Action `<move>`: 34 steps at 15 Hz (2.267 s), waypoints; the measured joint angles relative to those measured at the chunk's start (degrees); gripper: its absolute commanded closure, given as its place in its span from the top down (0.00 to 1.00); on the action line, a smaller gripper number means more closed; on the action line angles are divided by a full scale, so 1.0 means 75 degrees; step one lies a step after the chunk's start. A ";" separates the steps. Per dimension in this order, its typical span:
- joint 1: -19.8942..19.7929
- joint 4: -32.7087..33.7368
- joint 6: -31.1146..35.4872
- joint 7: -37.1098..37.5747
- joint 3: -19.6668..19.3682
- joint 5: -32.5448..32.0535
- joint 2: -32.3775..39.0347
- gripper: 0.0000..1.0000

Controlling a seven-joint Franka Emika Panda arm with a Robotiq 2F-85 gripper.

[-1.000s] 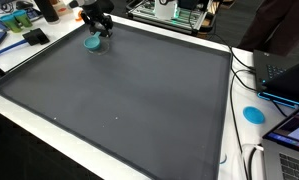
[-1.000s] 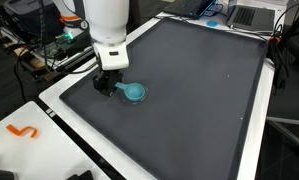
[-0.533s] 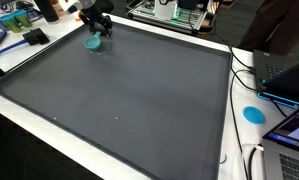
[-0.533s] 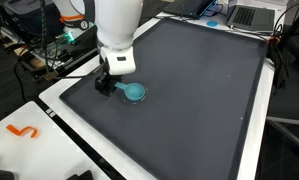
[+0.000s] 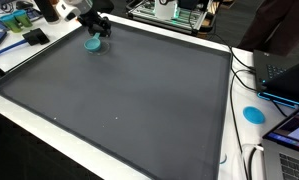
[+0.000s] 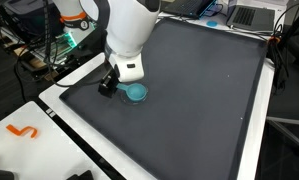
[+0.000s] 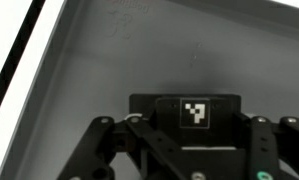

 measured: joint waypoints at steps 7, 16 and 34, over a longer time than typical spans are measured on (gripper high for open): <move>0.0018 0.0281 -0.0237 -0.0166 0.0080 -0.0382 0.0223 0.28; 0.0041 0.0761 -0.0898 -0.0117 0.0083 -0.0425 0.0542 0.28; 0.0028 0.1008 -0.1124 -0.0125 0.0161 -0.0648 0.0761 0.28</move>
